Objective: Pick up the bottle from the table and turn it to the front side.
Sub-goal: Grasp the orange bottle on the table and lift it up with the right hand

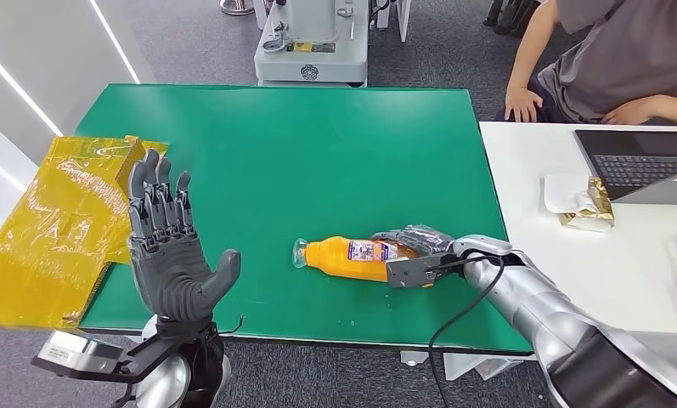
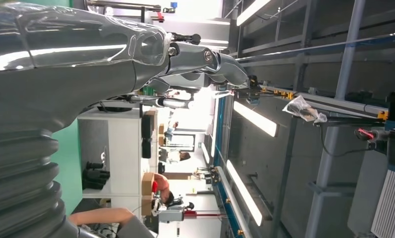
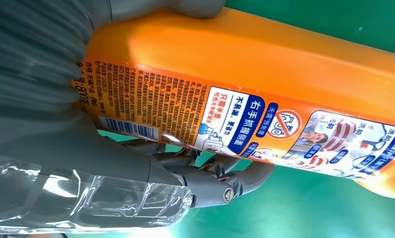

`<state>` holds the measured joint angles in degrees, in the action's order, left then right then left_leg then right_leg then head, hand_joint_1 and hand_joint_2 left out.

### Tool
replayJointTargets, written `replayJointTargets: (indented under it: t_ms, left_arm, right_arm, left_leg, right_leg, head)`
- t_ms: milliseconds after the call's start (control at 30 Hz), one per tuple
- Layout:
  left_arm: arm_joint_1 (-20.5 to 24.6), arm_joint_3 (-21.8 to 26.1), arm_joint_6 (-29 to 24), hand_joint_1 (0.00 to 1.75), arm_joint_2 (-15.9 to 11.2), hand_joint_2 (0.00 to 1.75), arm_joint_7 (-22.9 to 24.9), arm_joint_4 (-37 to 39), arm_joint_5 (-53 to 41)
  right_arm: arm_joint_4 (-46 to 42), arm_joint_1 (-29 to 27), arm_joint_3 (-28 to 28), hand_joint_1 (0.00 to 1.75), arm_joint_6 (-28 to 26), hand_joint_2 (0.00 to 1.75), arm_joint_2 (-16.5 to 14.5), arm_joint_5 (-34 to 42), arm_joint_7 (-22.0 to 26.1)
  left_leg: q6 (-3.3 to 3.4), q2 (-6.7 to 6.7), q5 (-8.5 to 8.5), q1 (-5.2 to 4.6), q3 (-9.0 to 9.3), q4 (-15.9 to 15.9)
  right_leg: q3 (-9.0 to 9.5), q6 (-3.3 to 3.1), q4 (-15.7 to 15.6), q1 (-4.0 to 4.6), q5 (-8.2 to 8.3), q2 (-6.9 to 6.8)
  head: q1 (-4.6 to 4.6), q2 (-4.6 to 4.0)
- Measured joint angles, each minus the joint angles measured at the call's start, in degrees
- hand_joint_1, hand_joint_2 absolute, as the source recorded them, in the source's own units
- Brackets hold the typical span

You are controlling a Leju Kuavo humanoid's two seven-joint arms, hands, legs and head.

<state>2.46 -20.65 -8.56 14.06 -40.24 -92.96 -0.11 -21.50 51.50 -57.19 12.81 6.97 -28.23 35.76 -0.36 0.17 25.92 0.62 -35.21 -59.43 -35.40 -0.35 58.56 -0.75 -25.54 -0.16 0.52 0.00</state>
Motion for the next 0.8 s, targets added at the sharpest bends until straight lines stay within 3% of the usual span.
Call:
replayJointTargets:
  t_ms: [200,367,567,800]
  left_arm:
    - [-0.01,0.11,-0.35,0.00,0.01,1.75,0.00,0.00,-0.67]
    - [0.01,0.11,-0.69,0.00,0.01,1.75,0.00,0.00,-0.87]
    - [1.06,0.62,-0.80,0.00,0.11,1.75,0.00,0.10,-0.50]
    - [6.04,1.27,-0.61,0.00,0.27,1.75,0.00,4.47,-1.22]
  right_arm:
    - [-0.37,-1.37,1.25,1.75,-7.81,1.75,-0.75,1.20,-1.93]
    - [-0.61,-2.17,2.38,1.75,-11.04,1.75,-1.46,1.90,-2.70]
    - [-3.08,-4.88,8.88,1.75,-29.82,1.75,-3.01,6.47,-3.06]
    - [-9.79,-10.99,20.97,1.75,-47.72,1.75,-4.23,9.69,3.04]
  left_leg:
    - [0.00,0.01,0.00,0.00,0.00,0.00]
    - [0.00,-0.01,0.00,0.00,-0.01,0.01]
    - [0.00,-0.01,0.00,0.00,-0.01,0.01]
    - [0.00,-0.09,0.00,0.00,-0.02,0.00]
  right_leg:
    - [0.00,0.00,0.01,0.00,0.00,0.01]
    - [-0.01,0.00,0.01,0.00,0.00,-0.02]
    - [-0.02,0.00,0.00,0.01,-0.01,-0.01]
    - [0.00,0.01,0.00,0.00,-0.01,-0.09]
  head:
    - [0.00,0.00]
    - [0.01,0.00]
    - [-0.01,0.00]
    - [0.01,0.00]
